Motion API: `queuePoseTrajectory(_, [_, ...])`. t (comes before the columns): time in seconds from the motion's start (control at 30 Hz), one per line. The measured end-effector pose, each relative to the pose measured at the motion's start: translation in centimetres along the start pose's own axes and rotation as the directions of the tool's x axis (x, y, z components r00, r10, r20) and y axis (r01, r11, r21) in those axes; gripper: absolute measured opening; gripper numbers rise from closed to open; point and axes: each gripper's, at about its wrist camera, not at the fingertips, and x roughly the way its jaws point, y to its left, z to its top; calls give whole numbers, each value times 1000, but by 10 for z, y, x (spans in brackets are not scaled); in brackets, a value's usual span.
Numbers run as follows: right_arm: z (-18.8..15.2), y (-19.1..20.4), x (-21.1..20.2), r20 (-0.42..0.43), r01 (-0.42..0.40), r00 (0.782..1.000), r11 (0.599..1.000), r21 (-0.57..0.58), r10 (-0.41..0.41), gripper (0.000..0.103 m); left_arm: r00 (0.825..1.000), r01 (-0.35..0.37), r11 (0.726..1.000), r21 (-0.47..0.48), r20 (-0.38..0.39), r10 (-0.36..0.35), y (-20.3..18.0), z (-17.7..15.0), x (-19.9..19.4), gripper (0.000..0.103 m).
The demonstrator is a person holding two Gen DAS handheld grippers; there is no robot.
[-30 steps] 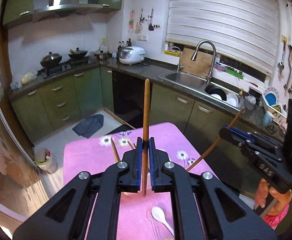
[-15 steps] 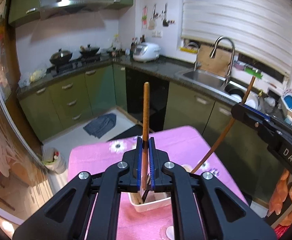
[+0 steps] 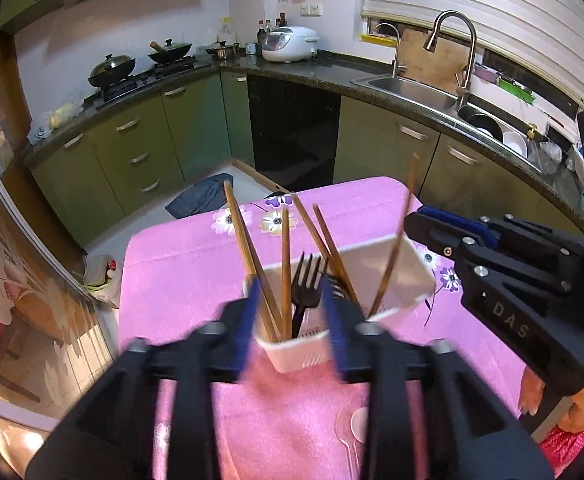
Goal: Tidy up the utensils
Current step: 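Lift both chopsticks into the white holder and open both tools, then close the right tool on the white spoon while the left tool grasps the clear spoon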
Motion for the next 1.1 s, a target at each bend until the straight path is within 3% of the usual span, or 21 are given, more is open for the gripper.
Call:
queuePoseTrajectory(0.1, [-12, 3, -16, 18, 3, 1000, 1000, -16, -3, 19, 1000, -3, 1000, 10, 14, 3, -3, -8, -10, 39])
queuePoseTrajectory(0.2, [-44, 10, -35, 1, -30, 1000, 999, -44, 30, 37, 1000, 17, 1000, -2, 19, -17, -1, -22, -23, 39])
queuePoseTrajectory(0.37, [-128, 19, -15, -188, -89, 980, 992, -93, 70, 38, 999, 41, 999, -13, 7, -41, 0, -63, -29, 42])
queuePoseTrajectory(0.43, [-163, 17, 6, -270, -111, 959, 991, -75, 87, 38, 999, 46, 999, -25, -9, -46, 1, -86, -27, 42])
queuePoseTrajectory(0.57, [-198, 10, 29, -311, -128, 943, 992, -18, 116, 38, 996, 68, 995, -70, -46, -72, 8, -122, -18, 42])
queuePoseTrajectory(0.7, [-209, 10, 32, -280, -145, 950, 989, 11, 142, 38, 992, 102, 987, -121, -61, -110, 17, -149, -6, 42])
queuePoseTrajectory(0.8, [-207, 16, 41, -294, -136, 947, 991, 3, 130, 39, 985, 110, 982, -156, -113, -128, 19, -164, 13, 42])
queuePoseTrajectory(1.1, [-199, 29, 58, -323, -149, 935, 989, 6, 143, 43, 979, 115, 973, -199, -143, -145, 23, -173, 28, 42])
